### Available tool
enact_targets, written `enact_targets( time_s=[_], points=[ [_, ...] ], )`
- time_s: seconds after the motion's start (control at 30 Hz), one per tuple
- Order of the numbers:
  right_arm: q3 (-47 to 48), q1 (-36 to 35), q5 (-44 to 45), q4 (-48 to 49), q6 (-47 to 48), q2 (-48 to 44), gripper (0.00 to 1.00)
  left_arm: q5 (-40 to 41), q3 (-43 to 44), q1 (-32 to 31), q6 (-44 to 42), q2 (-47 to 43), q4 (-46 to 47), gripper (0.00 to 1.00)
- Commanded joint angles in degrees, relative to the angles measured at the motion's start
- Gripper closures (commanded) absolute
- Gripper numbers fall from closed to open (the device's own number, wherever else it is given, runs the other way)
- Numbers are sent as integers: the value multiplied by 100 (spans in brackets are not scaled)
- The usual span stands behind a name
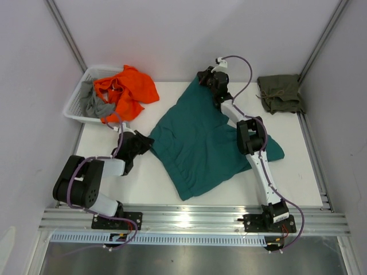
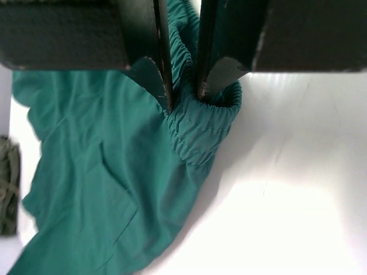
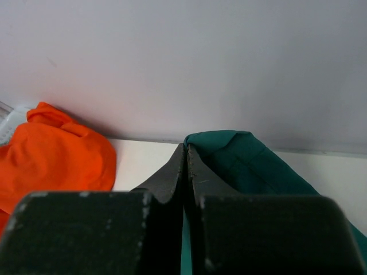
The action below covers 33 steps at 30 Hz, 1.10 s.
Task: Fold and stack the shorts
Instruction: Flatten the shorts out
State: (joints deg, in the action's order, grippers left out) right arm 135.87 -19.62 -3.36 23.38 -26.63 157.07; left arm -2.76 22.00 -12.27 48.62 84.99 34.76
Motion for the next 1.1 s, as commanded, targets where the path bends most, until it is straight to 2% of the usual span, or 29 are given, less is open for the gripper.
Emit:
enact_targets(
  time_s=[0.0,0.1,0.13,0.17,0.2,0.23,0.27,0.3,0.33,0.37,0.47,0.53,0.57,0.6,0.67,0.7,0.8,0.93,0.97,1.03,1.07],
  points=[
    [386,19,81,765,-404,270,100,39,410,172,-37,-17,234,78],
    [554,-7,177,1097,-396,403,100,197,638,242,-177,-105,-22,76],
    [563,-42,195,1221,-352,429,90,215,726,260,-212,-123,-101,71],
    [711,-68,221,1274,-299,455,75,206,805,269,-343,-140,-223,58],
    [799,-69,186,1362,-264,473,58,163,1015,261,-458,-193,-320,30],
    [870,-86,151,1406,-150,430,27,214,1060,260,-494,-254,-530,22],
    [949,-95,134,1398,-88,368,16,250,1087,269,-529,-359,-723,15],
    [932,-86,151,1372,-18,272,11,381,1035,261,-581,-604,-734,6],
    [897,-69,134,1380,165,158,7,504,1026,260,-643,-746,-969,4],
    [854,-60,99,1363,254,-122,6,601,1034,260,-678,-904,-1119,1],
    [302,37,133,1152,343,-948,4,970,1008,260,-854,-1650,-1796,1],
    [-201,81,290,601,491,-1397,5,840,860,252,-968,-2229,-1929,1],
    [-271,98,335,224,597,-1599,5,743,772,243,-986,-2415,-1964,1],
    [-315,116,492,-554,702,-1966,5,647,710,173,-1003,-2565,-1982,1],
    [-552,125,722,-1253,1000,-2320,2,409,464,7,-1065,-2952,-1956,1],
    [-631,177,748,-1953,1063,-2644,1,365,385,-221,-1100,-3049,-1904,1],
    [-1245,396,837,-3001,1003,-3355,0,138,-11,-660,-1065,-3322,-1693,1],
    [-2826,748,923,-3497,721,-4569,0,215,-538,-1259,-890,-3804,-1596,1],
    [-3665,792,1264,-3515,669,-4868,0,189,-896,-1521,-881,-4093,-1526,1],
    [-4557,889,1643,-3437,502,-5805,1,224,-1039,-1760,-837,-4384,-1577,1],
    [-5353,924,1897,-3454,432,-6115,0,250,-1240,-2022,-819,-4664,-1587,1]
  ],
)
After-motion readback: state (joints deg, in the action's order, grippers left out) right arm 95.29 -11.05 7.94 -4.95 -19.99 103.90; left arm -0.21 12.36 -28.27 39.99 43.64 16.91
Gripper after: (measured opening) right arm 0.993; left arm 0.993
